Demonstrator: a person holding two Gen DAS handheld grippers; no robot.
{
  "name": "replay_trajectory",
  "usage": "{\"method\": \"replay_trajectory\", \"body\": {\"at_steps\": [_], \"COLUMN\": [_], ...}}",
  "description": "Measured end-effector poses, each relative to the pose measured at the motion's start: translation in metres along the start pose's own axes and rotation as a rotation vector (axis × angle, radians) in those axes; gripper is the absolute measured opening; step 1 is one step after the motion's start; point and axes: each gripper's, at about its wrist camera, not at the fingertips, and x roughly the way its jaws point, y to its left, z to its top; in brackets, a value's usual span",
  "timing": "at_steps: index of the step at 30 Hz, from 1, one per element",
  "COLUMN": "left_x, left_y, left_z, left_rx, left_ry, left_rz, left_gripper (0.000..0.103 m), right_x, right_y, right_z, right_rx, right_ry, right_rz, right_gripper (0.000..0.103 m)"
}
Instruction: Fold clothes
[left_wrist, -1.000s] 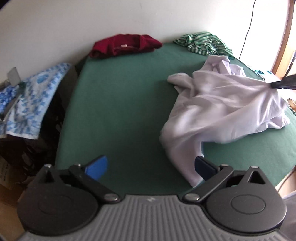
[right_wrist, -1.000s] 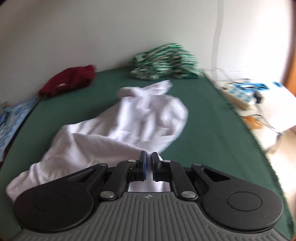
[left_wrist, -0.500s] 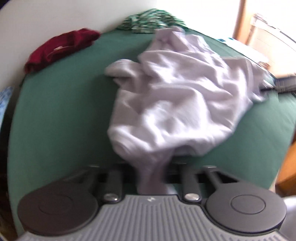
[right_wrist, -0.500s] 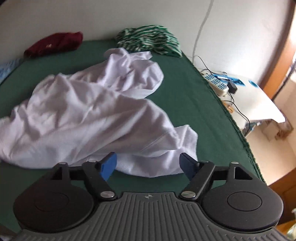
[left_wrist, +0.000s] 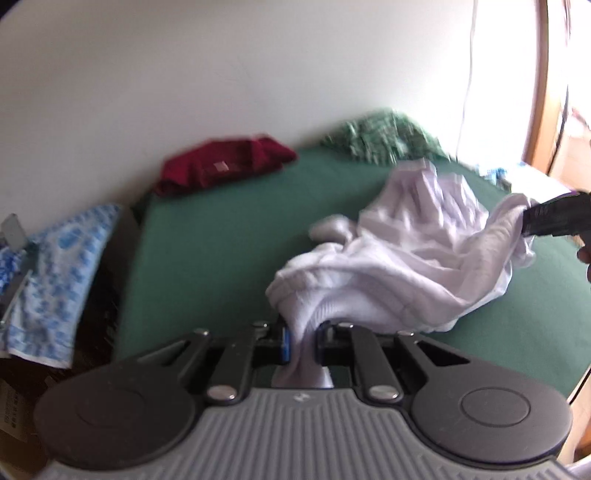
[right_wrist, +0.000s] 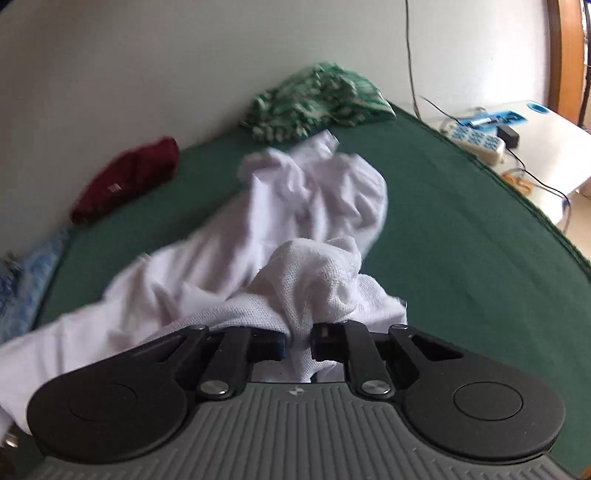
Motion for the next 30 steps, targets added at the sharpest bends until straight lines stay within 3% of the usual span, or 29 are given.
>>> {"method": "replay_trajectory", "body": {"at_steps": [3, 4, 5, 6, 8, 9, 13, 17, 19, 20, 23, 25, 26, 28, 29, 30], "left_x": [-0.030, -0.041, -0.048, -0.053, -0.045, -0.040, 0.004, 0.035, 0.045, 0.053, 0.066, 0.076, 0.086, 0.099, 0.105, 0.109], "left_y": [0.009, 0.009, 0.007, 0.005, -0.005, -0.010, -0.042, -0.057, -0.063, -0.066, -0.085, -0.106, -0.113, -0.117, -0.118, -0.115], "left_z": [0.017, 0.022, 0.024, 0.026, 0.018, 0.014, -0.019, -0.053, -0.063, -0.063, -0.064, -0.065, -0.065, -0.059, -0.055, -0.051], "left_rx": [-0.018, -0.014, -0.008, -0.002, 0.013, 0.020, 0.128, 0.271, 0.352, 0.378, 0.449, 0.502, 0.517, 0.484, 0.466, 0.430], "left_ry": [-0.095, -0.136, -0.165, -0.192, -0.187, -0.183, -0.019, 0.120, 0.161, 0.173, 0.148, 0.142, 0.163, 0.181, 0.189, 0.203], "left_rz": [0.011, 0.001, -0.022, -0.047, -0.099, -0.125, -0.184, -0.149, -0.119, -0.116, -0.103, -0.039, -0.009, 0.025, 0.042, 0.059], "left_gripper": [0.018, 0.024, 0.038, 0.056, 0.077, 0.079, 0.078, 0.080, 0.081, 0.081, 0.084, 0.082, 0.072, 0.058, 0.041, 0.016], "right_x": [-0.050, -0.067, -0.084, -0.096, -0.112, -0.116, -0.106, -0.091, -0.091, -0.091, -0.084, -0.075, -0.070, -0.067, -0.068, -0.070], "right_y": [0.006, 0.003, -0.002, -0.008, -0.021, -0.030, -0.078, -0.113, -0.117, -0.115, -0.104, -0.094, -0.089, -0.079, -0.075, -0.074], "right_z": [0.033, 0.043, 0.050, 0.056, 0.060, 0.060, 0.038, 0.000, -0.017, -0.024, -0.030, -0.036, -0.039, -0.048, -0.052, -0.053], "right_rx": [0.035, 0.047, 0.059, 0.062, 0.049, 0.052, 0.102, 0.129, 0.130, 0.120, 0.051, -0.007, -0.036, -0.103, -0.133, -0.153], "right_ry": [-0.155, -0.213, -0.270, -0.311, -0.355, -0.355, -0.226, -0.072, -0.040, -0.029, 0.027, 0.079, 0.106, 0.143, 0.150, 0.147], "right_rz": [0.149, 0.175, 0.179, 0.156, 0.048, -0.016, -0.330, -0.560, -0.595, -0.577, -0.491, -0.415, -0.377, -0.328, -0.312, -0.302], "right_gripper": [0.013, 0.013, 0.013, 0.013, 0.013, 0.013, 0.015, 0.024, 0.034, 0.044, 0.052, 0.054, 0.060, 0.062, 0.062, 0.062]}}
